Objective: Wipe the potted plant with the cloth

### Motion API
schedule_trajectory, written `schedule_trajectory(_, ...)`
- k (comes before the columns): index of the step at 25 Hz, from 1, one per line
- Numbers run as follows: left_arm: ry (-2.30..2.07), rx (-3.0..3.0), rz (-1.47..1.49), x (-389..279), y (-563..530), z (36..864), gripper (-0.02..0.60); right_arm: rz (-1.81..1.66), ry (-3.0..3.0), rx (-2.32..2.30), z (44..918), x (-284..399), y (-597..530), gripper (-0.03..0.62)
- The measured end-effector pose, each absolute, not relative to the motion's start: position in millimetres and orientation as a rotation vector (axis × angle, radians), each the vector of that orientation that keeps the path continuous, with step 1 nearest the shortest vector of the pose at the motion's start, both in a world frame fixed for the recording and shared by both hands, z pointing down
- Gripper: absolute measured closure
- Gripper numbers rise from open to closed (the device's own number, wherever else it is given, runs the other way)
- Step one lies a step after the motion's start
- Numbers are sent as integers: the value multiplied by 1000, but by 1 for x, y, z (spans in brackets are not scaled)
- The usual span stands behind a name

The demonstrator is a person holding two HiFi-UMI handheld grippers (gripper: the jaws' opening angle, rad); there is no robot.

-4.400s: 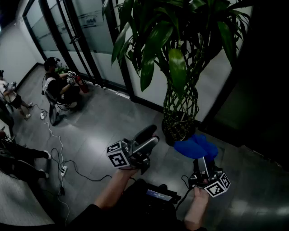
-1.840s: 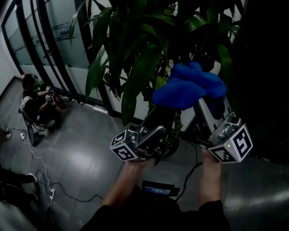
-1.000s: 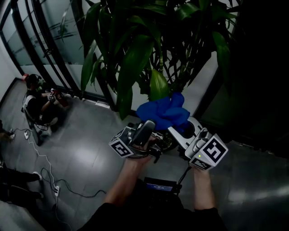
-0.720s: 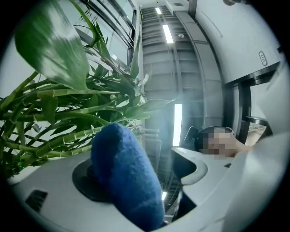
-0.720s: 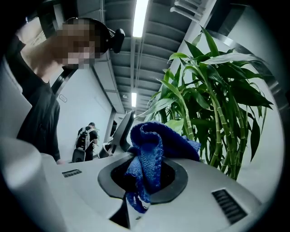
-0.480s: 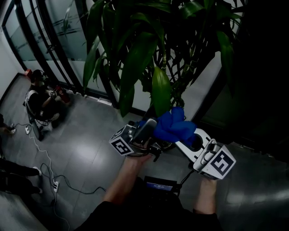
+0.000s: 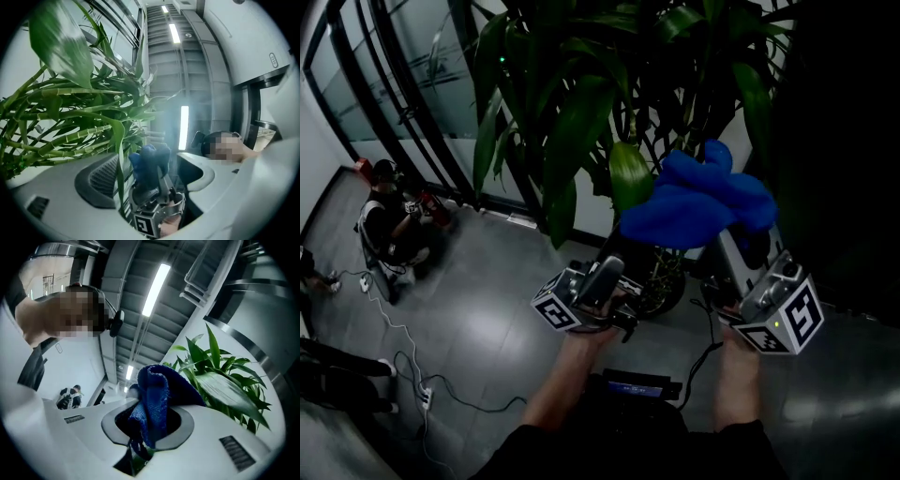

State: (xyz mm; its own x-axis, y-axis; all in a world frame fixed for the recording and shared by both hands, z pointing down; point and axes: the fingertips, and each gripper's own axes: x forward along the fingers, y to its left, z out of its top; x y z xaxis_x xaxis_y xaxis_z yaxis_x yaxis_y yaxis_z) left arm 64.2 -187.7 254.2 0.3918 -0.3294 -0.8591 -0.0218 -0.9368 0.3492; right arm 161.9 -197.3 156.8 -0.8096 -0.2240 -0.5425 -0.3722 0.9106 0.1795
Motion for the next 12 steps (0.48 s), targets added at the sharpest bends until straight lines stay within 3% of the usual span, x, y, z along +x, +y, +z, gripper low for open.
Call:
schedule_trajectory(6,-300,2359,-1577,70,-181,254,195,348,2766,-351,208,102,-212,516)
schedule_trajectory(12,-301,2349,-1594,71,-183,249,195,293,2883,-319,260,97,-203,516)
